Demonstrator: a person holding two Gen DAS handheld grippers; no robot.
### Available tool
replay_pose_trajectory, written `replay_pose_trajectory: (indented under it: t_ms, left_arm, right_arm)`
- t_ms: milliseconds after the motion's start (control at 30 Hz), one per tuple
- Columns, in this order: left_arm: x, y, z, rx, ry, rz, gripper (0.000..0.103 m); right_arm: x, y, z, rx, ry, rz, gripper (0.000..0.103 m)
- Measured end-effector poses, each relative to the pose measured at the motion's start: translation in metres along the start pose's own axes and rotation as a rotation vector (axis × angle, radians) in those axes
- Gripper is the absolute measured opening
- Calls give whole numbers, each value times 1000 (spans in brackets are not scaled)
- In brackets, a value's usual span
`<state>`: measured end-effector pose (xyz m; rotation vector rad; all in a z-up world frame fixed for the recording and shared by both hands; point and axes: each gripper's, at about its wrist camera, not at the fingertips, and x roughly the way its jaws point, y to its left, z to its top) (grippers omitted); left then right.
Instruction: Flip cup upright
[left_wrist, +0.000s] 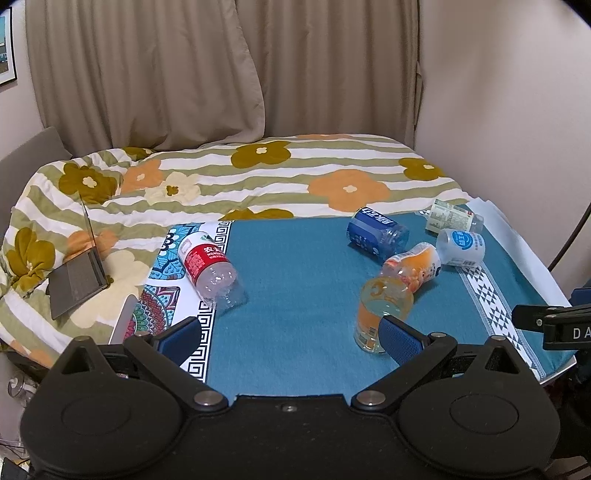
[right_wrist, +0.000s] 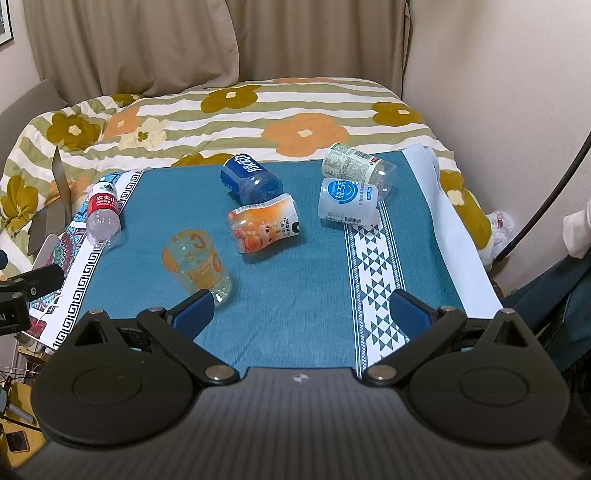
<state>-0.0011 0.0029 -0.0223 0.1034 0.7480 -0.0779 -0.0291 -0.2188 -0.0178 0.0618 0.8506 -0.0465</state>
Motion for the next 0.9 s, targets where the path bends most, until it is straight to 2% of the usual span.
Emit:
replay_pose_trajectory:
  t_ms: [900]
  left_arm:
    - [8, 0, 1, 3, -11, 29, 103]
  right_arm:
    - [7, -2, 5, 2, 4, -2, 103]
